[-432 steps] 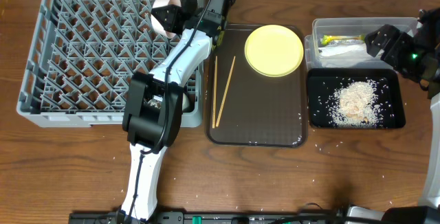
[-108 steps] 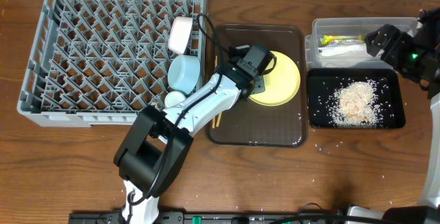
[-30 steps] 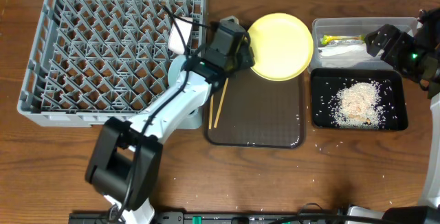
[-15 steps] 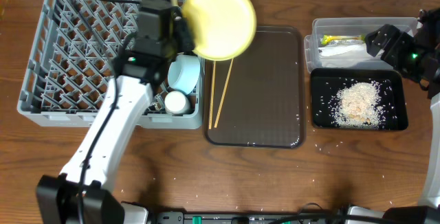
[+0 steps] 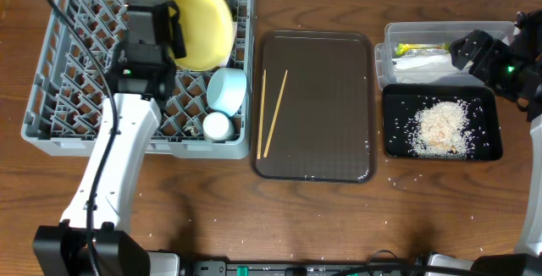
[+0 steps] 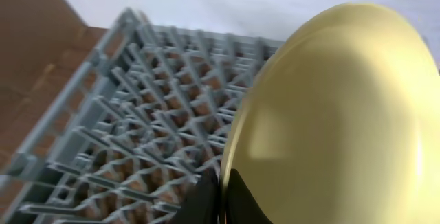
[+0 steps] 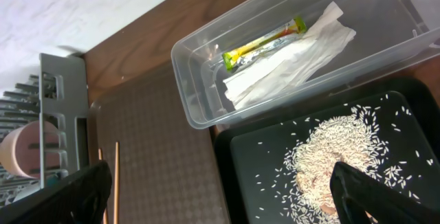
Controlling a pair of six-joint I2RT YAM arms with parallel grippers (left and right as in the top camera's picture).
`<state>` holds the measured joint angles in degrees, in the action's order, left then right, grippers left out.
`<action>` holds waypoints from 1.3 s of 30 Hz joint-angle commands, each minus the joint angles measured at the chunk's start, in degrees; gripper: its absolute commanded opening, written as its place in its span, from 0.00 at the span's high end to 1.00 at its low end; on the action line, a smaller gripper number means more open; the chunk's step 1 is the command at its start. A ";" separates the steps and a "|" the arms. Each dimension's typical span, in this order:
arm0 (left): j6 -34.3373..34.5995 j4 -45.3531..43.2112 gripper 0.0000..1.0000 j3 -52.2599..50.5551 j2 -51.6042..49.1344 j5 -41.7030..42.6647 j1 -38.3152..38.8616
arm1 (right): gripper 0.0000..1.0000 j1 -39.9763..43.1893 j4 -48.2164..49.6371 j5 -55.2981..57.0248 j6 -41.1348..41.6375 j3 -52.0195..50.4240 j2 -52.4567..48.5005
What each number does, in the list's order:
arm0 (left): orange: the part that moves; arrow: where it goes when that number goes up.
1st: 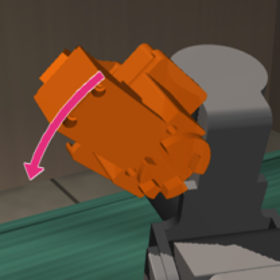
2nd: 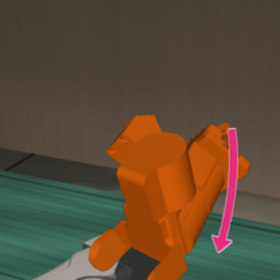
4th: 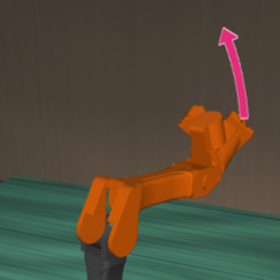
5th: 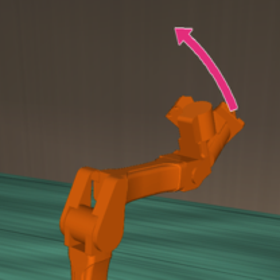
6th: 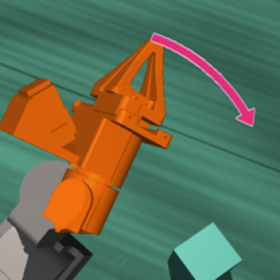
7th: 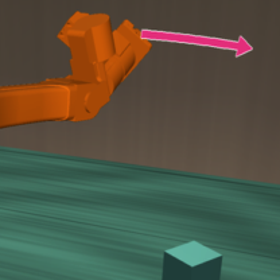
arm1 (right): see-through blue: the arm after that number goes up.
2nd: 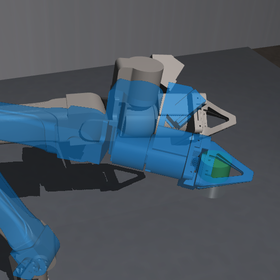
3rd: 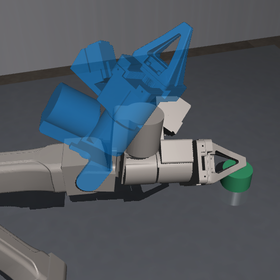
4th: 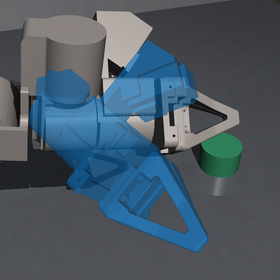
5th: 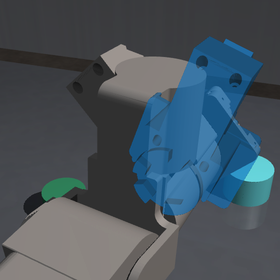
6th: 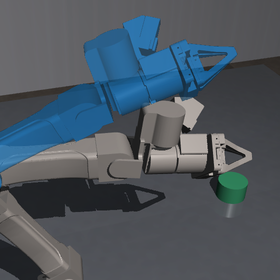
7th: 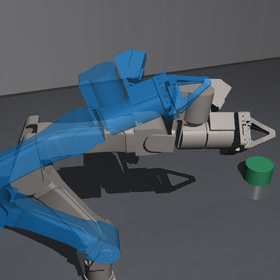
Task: Sort waste into correct bins and load items into the dishwasher
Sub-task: 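Lower the yellow plate upright into the rack slots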
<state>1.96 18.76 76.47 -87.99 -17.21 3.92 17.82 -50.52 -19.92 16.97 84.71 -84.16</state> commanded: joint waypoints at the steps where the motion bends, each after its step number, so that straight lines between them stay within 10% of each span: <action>1: -3.45 -1.05 0.93 0.24 0.37 -3.54 -2.32 | 0.01 0.15 -0.07 -0.42 0.35 0.98 0.26; 29: -11.34 -1.09 0.92 0.24 -7.17 -12.17 -3.48 | 0.01 0.15 -0.07 -0.44 0.35 0.98 0.26; 39: -11.10 2.23 0.77 0.24 -7.17 -11.28 -3.28 | 0.01 0.15 -0.07 -0.42 0.35 0.98 0.26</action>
<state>-9.08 20.78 76.47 -94.45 -28.47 0.45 17.82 -50.52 -19.94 16.97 84.71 -84.16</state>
